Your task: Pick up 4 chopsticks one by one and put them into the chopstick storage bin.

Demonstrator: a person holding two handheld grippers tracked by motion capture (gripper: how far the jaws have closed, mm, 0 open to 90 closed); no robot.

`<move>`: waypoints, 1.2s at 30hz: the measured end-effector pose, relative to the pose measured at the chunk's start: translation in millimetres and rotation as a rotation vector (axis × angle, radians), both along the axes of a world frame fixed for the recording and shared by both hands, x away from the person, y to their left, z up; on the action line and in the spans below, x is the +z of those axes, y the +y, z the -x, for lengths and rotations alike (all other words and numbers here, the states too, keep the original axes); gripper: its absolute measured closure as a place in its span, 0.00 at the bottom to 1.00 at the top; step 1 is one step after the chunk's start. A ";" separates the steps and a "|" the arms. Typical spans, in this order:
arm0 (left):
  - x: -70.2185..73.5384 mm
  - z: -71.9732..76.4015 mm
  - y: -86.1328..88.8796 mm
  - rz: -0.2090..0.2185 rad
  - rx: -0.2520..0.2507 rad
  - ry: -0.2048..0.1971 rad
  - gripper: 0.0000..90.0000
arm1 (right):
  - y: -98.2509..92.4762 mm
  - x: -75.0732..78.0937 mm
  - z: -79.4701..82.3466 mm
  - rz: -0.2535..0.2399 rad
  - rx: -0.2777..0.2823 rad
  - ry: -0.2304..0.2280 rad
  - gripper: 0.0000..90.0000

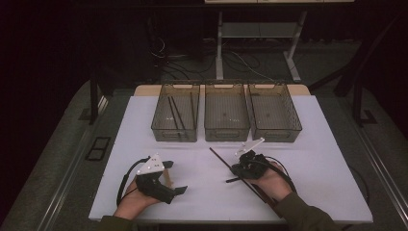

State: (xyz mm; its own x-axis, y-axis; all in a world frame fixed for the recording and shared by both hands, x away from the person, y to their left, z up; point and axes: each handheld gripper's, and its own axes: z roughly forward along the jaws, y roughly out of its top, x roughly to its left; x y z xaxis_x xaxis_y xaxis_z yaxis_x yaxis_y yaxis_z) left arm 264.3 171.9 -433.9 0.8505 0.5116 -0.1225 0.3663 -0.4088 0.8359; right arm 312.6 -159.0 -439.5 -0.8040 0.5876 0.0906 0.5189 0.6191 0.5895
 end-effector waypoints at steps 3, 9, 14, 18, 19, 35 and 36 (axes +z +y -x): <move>-0.1 -0.1 0.0 0.007 0.000 -0.002 0.00 | 0.8 0.4 0.7 0.007 -0.002 -0.005 0.92; -0.4 -0.7 0.1 0.005 0.000 0.001 0.00 | 1.4 1.3 0.3 0.008 -0.004 0.000 0.93; 0.1 -0.2 -0.6 0.006 -0.001 -0.002 0.00 | 9.4 1.1 3.3 -0.006 0.019 -0.001 0.95; 0.2 -0.6 -0.2 0.007 -0.003 -0.002 0.00 | 17.0 0.6 5.5 -0.010 0.029 -0.012 0.95; -0.2 -0.9 -0.3 0.005 -0.002 -0.001 0.00 | 18.2 0.5 5.1 -0.007 0.035 -0.019 0.95; -0.1 -0.3 -1.2 0.003 -0.008 -0.004 0.00 | 24.2 0.6 8.8 0.019 0.046 -0.048 0.95; -0.2 -0.5 -1.0 0.002 -0.009 -0.004 0.00 | 23.8 0.7 8.0 0.018 0.051 -0.041 0.95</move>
State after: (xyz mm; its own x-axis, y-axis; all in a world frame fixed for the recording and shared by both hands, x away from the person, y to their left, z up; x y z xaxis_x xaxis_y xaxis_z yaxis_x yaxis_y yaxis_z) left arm 264.8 170.9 -434.1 0.8556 0.5035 -0.1202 0.3593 -0.4105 0.8381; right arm 304.6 -135.2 -438.8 -0.8358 0.5471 0.0466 0.4619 0.6546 0.5985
